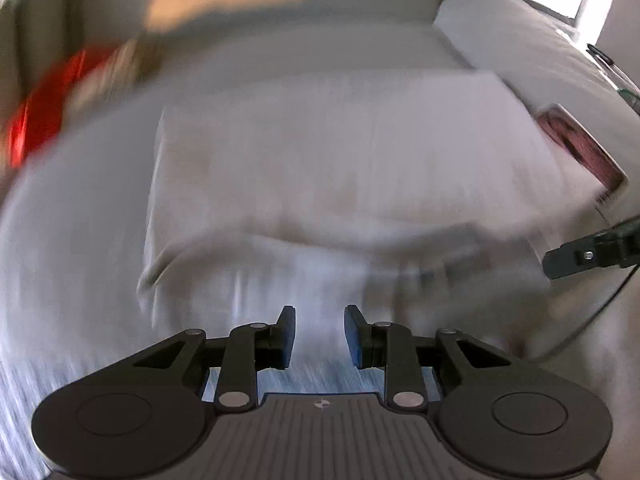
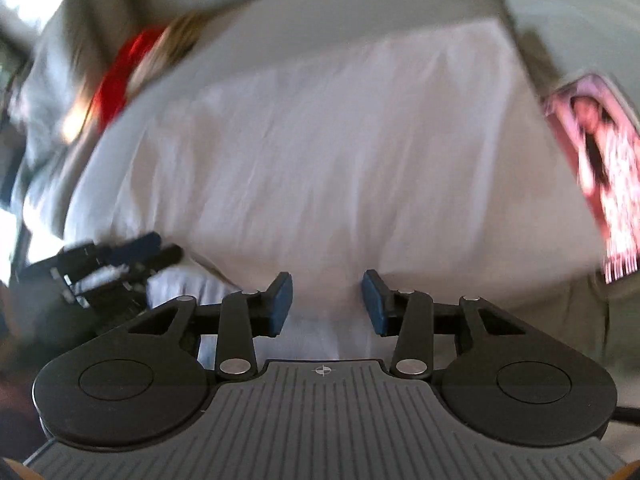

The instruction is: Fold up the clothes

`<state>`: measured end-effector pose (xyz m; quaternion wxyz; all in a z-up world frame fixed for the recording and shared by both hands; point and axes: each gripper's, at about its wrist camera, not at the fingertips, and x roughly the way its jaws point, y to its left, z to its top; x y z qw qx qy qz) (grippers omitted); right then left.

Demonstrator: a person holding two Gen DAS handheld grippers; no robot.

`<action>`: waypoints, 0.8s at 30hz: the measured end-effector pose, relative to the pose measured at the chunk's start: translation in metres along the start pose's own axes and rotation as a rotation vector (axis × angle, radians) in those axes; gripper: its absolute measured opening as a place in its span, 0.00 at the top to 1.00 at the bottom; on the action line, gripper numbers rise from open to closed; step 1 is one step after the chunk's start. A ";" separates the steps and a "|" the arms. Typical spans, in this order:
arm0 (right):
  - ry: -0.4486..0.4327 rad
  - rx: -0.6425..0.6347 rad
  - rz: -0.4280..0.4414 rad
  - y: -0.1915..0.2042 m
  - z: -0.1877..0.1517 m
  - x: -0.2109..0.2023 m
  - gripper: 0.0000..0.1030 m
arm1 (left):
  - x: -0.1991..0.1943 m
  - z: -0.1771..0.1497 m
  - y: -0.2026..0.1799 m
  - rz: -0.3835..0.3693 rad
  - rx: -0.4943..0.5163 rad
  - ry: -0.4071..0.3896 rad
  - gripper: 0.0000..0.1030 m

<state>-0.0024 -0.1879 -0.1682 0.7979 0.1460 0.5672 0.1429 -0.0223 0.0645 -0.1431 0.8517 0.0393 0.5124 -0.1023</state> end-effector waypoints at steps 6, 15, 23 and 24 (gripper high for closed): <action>-0.005 0.003 0.109 -0.007 -0.056 -0.052 0.48 | -0.052 -0.039 0.032 -0.045 -0.223 -0.165 0.72; -0.314 0.037 0.001 -0.012 -0.024 -0.035 0.78 | 0.021 0.038 0.005 0.153 -0.259 -0.342 0.72; -0.239 0.043 -0.093 -0.017 -0.008 -0.028 0.78 | 0.009 0.040 0.033 0.191 -0.417 -0.147 0.80; -0.248 0.047 -0.064 -0.016 -0.008 -0.037 0.78 | 0.002 0.043 0.034 0.178 -0.409 -0.183 0.80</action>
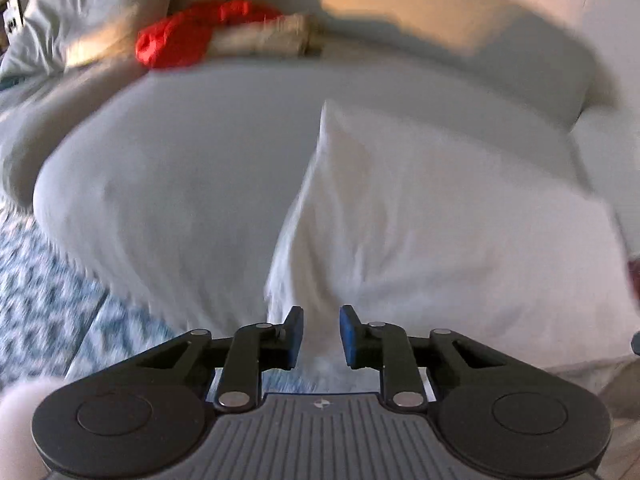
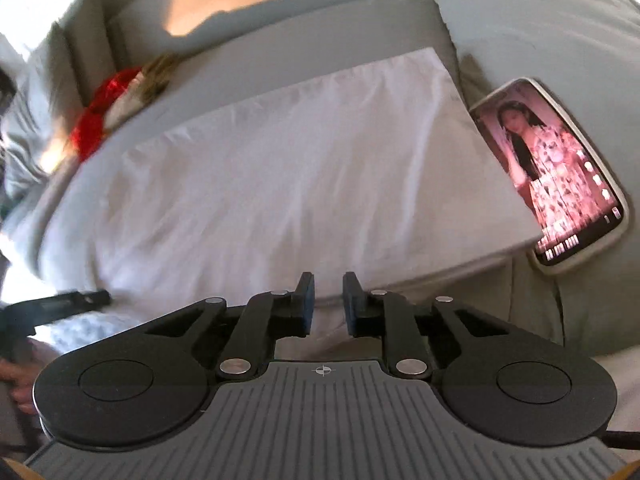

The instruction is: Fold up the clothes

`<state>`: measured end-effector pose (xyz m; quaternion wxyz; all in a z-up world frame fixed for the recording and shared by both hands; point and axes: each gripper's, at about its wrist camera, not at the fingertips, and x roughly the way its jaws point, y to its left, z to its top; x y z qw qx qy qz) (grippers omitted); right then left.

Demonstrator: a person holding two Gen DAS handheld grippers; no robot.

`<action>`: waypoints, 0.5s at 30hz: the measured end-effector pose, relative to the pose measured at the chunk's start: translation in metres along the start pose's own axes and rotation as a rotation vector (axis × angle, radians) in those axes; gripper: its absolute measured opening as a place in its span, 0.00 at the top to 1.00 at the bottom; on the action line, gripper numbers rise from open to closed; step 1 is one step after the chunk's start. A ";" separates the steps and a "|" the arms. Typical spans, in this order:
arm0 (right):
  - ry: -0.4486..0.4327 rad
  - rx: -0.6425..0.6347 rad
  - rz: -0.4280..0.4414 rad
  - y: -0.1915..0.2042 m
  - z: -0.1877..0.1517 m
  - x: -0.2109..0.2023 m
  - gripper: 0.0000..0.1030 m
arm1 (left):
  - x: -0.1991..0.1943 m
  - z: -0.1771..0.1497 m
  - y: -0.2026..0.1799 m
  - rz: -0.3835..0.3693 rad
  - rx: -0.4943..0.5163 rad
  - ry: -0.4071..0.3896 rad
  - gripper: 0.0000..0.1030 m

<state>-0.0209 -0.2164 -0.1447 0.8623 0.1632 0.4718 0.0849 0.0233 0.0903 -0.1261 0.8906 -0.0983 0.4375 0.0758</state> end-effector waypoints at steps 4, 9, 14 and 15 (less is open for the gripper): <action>-0.146 0.000 0.147 0.018 0.030 -0.015 0.69 | 0.002 0.029 -0.017 -0.084 0.036 -0.174 0.78; -0.148 0.134 0.270 0.034 0.067 0.044 0.62 | 0.056 0.051 -0.010 -0.133 0.034 -0.150 0.85; -0.046 0.173 0.269 0.057 0.091 0.124 0.67 | 0.098 0.058 0.010 -0.121 0.052 -0.110 0.94; -0.028 0.158 0.252 0.063 0.096 0.138 0.67 | 0.099 0.058 0.014 -0.121 0.049 -0.110 0.94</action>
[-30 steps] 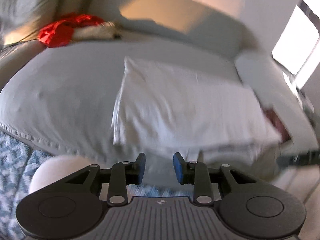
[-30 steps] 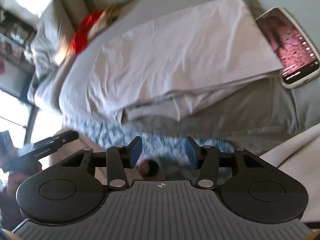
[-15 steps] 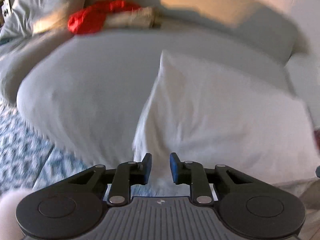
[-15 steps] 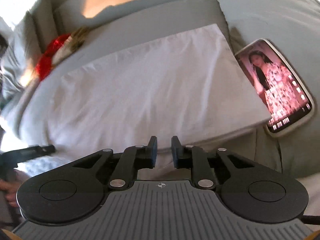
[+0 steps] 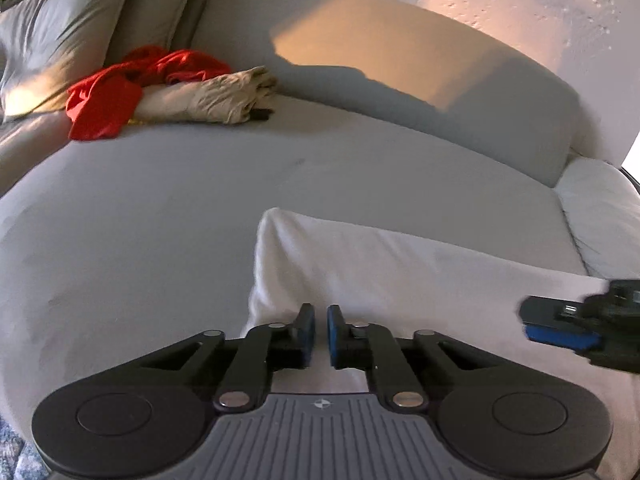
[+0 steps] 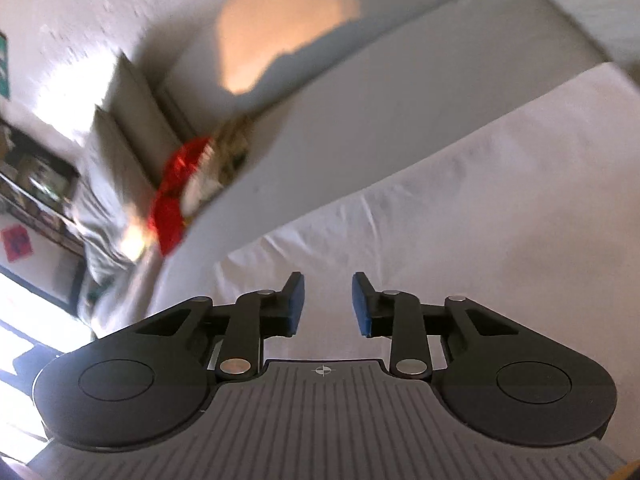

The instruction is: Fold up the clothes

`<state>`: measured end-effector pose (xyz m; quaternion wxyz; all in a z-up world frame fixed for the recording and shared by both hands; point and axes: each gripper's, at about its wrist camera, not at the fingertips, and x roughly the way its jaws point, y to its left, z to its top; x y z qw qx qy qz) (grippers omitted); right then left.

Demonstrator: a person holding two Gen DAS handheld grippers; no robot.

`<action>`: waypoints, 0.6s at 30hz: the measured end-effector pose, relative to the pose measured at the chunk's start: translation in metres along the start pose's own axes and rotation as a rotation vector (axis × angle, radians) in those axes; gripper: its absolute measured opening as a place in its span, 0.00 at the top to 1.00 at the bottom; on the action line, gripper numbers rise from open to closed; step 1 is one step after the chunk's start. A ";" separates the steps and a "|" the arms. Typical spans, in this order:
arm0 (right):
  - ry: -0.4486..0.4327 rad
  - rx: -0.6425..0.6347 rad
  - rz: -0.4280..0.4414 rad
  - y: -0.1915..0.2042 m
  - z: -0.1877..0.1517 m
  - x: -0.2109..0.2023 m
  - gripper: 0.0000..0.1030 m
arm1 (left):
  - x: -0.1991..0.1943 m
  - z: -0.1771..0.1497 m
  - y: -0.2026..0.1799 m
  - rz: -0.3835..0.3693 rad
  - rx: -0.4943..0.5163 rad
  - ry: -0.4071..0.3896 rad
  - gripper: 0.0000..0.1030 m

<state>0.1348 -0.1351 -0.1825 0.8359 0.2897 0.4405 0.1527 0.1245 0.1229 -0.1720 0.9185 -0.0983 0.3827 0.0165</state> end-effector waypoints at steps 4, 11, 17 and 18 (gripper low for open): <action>0.016 -0.047 -0.099 0.009 0.012 0.055 0.79 | -0.002 -0.003 0.014 0.007 -0.006 -0.011 0.92; -0.124 -0.045 -0.248 -0.001 0.050 0.092 0.94 | -0.028 -0.001 0.034 -0.065 -0.041 -0.128 0.93; -0.187 -0.053 -0.067 0.004 0.033 0.057 0.85 | 0.027 0.028 -0.002 -0.142 0.026 -0.025 0.92; -0.153 -0.074 -0.021 0.010 0.028 0.059 0.85 | 0.044 0.031 -0.005 -0.148 0.011 0.011 0.91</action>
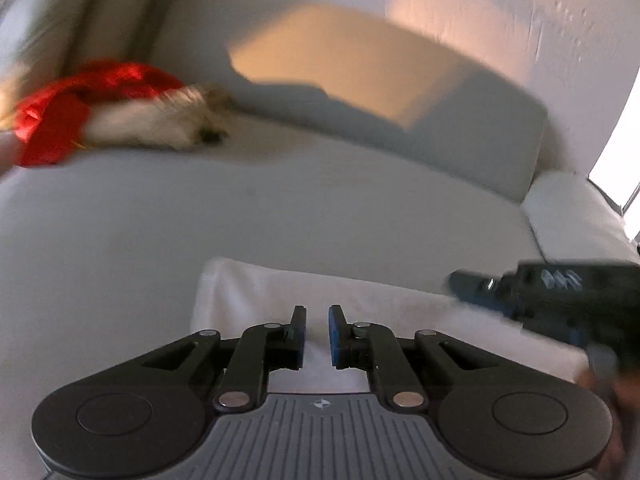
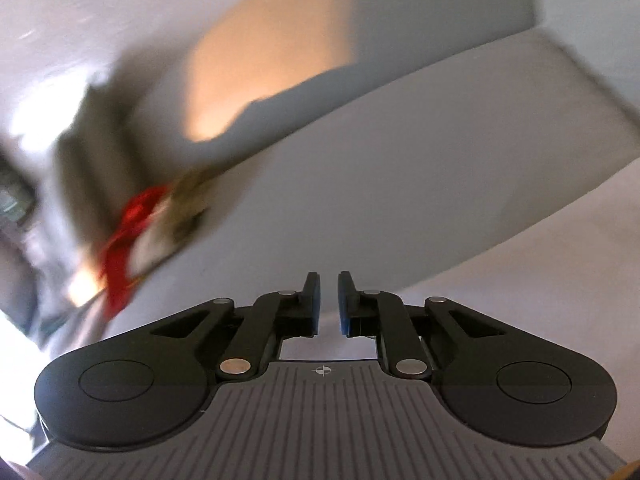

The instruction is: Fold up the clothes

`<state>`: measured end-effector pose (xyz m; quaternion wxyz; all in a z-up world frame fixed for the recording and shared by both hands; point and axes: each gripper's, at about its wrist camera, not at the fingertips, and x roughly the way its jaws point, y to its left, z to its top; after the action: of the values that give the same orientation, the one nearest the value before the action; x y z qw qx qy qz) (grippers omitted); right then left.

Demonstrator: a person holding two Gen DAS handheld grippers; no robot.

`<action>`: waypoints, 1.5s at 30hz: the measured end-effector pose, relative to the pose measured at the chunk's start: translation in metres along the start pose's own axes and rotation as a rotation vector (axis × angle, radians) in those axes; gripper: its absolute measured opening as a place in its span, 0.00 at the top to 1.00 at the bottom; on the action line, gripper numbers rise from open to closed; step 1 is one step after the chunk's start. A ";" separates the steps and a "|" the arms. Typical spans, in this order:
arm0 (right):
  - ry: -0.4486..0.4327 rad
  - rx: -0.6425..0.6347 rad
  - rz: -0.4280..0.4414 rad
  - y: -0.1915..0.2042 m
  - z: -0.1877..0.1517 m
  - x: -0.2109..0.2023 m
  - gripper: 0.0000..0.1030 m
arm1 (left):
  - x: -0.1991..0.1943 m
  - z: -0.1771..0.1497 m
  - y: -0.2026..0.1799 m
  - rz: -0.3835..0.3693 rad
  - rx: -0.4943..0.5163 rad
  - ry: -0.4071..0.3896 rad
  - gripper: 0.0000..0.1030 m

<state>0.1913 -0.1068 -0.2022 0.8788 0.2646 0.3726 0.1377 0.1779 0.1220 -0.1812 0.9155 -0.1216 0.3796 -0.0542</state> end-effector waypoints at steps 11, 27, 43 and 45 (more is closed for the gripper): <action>-0.114 0.210 -0.220 -0.103 0.029 -0.022 1.00 | 0.005 0.008 0.054 0.255 -0.230 -0.115 0.90; -0.241 0.137 -0.258 -0.095 0.018 -0.143 0.76 | -0.079 -0.024 0.002 0.244 0.035 -0.142 0.89; 0.056 -0.288 -0.544 -0.085 -0.065 -0.220 0.70 | -0.120 -0.090 -0.041 0.429 0.292 -0.021 0.80; 0.019 -0.240 -0.522 -0.085 -0.073 -0.240 0.69 | -0.135 -0.101 -0.055 0.402 0.301 -0.086 0.80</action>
<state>-0.0228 -0.2554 -0.1532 0.9060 0.0527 0.4173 -0.0477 0.0105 0.0767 -0.1439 0.9309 0.0916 0.3448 0.0785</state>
